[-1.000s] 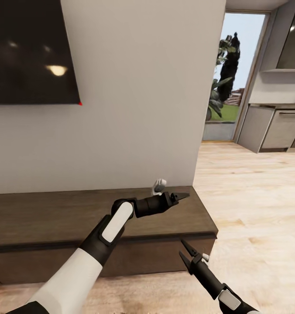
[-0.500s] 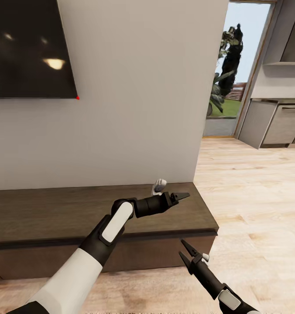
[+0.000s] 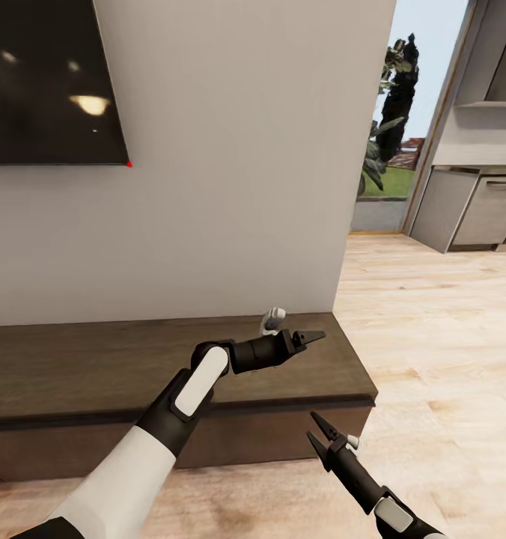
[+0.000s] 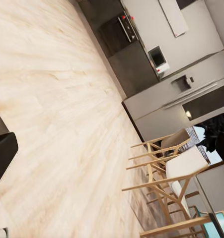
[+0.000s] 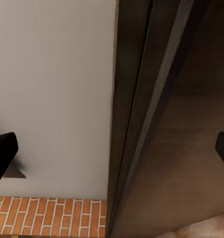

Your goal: Place each of the two pumpkins and all three candles from the living room inside a cabinet in the living room (use any cabinet), then make sure every cabinet is closed, and position the cauldron so it is next to a table in the living room.

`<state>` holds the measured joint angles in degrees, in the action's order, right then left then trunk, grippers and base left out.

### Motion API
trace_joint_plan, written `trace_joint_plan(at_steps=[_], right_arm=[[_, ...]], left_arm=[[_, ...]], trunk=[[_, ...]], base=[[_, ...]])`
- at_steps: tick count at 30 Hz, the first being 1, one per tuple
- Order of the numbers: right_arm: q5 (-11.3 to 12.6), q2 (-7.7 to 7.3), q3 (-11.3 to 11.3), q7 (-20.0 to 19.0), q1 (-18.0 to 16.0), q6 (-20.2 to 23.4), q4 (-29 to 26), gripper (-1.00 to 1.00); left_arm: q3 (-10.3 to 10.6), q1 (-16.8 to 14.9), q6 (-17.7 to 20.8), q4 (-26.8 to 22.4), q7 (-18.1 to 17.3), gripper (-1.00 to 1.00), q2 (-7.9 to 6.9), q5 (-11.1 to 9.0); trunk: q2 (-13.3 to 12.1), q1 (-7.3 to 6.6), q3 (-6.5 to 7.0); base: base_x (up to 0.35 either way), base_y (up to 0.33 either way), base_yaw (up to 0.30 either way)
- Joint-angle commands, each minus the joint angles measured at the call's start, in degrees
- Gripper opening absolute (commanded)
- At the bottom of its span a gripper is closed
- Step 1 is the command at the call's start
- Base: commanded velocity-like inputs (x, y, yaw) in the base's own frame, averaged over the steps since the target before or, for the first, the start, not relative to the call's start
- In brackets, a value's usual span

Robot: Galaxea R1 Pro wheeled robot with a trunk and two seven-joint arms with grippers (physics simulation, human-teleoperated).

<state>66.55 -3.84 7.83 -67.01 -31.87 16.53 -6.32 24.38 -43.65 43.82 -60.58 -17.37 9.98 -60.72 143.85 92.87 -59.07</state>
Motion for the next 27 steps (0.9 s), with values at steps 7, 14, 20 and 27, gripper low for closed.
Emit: trace_joint_plan(at_steps=[7, 14, 20, 27], right_arm=[[0.60, -0.03, 0.43, -0.14, -0.03, 0.52, 0.03, 1.00], [0.60, -0.03, 0.43, -0.14, -0.03, -0.11, 0.00, 1.00], [0.59, -0.03, 0.43, -0.08, -0.03, -1.27, 0.07, 1.00], [0.58, -0.03, 0.43, -0.08, -0.03, -1.35, 0.08, 1.00]], left_arm=[[-0.04, -0.03, 0.21, 0.02, -0.12, 1.00, 0.01, -0.01], [-0.04, -0.03, 0.21, 0.02, -0.12, 1.00, 0.01, -0.01], [-0.04, -0.03, 0.21, 0.02, -0.12, 1.00, 0.01, -0.01], [-0.04, -0.03, 0.23, 0.02, -0.12, 1.00, 0.01, -0.01]], trunk=[[0.02, 0.02, -0.05], [0.02, 0.02, -0.05], [0.02, 0.02, -0.05], [0.02, 0.02, -0.05]], base=[[0.215, 0.000, 0.000], [0.029, 0.000, 0.000], [0.002, 0.000, 0.000], [0.000, 0.000, 0.000]])
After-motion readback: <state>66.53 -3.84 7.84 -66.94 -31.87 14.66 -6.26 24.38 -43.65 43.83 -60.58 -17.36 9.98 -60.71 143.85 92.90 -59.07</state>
